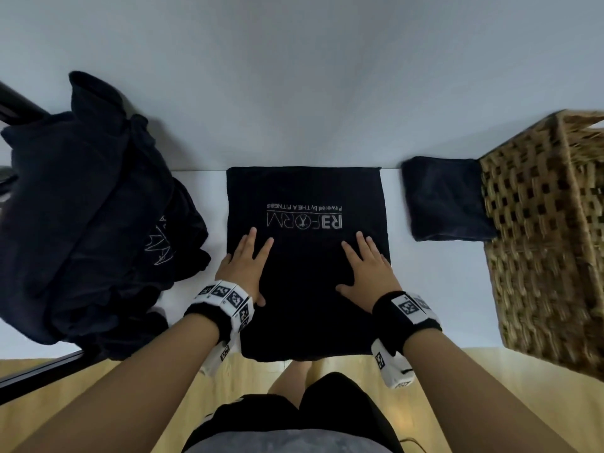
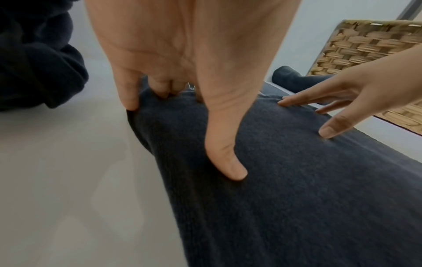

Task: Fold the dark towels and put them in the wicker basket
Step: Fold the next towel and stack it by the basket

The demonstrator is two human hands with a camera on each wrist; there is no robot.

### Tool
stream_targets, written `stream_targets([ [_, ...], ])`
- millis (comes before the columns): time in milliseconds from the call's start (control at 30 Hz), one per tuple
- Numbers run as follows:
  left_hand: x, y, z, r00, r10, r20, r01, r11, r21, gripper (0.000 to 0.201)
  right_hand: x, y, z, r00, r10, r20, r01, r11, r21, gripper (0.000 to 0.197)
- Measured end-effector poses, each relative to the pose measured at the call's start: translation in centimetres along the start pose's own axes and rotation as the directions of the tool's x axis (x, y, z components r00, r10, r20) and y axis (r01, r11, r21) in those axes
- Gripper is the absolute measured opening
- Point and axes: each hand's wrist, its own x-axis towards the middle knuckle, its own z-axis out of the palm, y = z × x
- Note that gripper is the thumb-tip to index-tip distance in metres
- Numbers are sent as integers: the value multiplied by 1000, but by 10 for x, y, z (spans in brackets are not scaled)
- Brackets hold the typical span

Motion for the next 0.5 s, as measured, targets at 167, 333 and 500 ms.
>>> stream_targets([
  [167,1,2,-1,1000,-16,-8,17,1000,12,131,-12,4,-10,999,23,-49,-17,993,118,85],
  [333,-20,14,7,983,-71,-167,78,996,34,106,-71,21,5,964,219,-153,-141,903,405,30],
  [500,-42,28,33,954,-200,-222,180,978,-108,27,-124,50,40,930,345,125,-365,843,394,7],
])
